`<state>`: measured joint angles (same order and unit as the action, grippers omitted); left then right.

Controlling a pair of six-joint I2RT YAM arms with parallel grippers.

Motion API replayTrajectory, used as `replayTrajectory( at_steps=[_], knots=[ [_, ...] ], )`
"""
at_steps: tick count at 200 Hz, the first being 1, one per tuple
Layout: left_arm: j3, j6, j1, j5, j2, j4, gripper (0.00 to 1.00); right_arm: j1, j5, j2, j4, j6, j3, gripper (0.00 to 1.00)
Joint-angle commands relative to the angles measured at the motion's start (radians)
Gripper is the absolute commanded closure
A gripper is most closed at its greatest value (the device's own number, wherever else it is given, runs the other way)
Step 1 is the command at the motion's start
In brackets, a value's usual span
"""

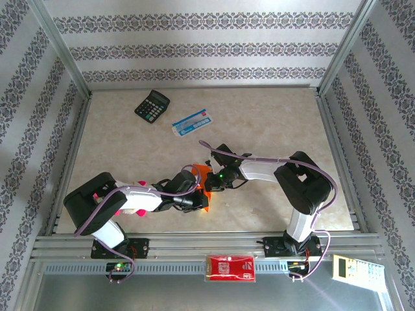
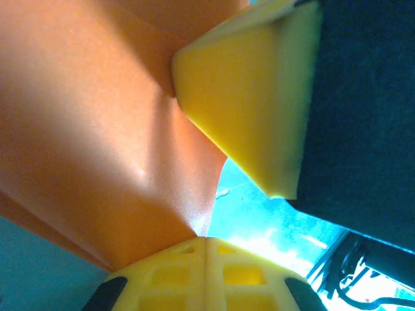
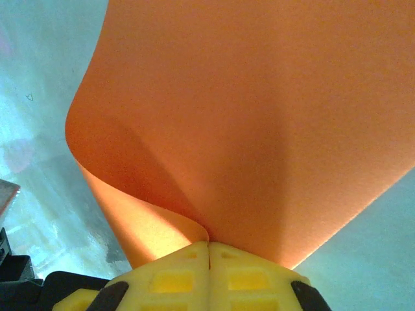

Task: Fold a paper plane with a square sheet of paper (pick it up from the middle)
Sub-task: Third fold the triangle at the center of the table.

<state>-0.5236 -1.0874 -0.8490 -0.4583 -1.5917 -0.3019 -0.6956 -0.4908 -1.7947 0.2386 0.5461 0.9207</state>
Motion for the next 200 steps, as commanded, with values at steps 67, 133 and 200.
replayTrajectory(
  at_steps=[67,133,200],
  knots=[
    [0.003,0.05,-0.01,-0.031,0.044,0.119,0.93,0.01,0.153,-0.084,0.096,-0.017,-0.043,1.0],
    [-0.016,0.058,-0.025,-0.063,0.015,0.085,0.92,0.01,0.15,-0.081,0.1,-0.019,-0.041,1.0],
    [-0.018,0.073,-0.032,-0.067,-0.007,0.151,0.93,0.009,0.154,-0.082,0.102,-0.021,-0.043,1.0]
  ],
)
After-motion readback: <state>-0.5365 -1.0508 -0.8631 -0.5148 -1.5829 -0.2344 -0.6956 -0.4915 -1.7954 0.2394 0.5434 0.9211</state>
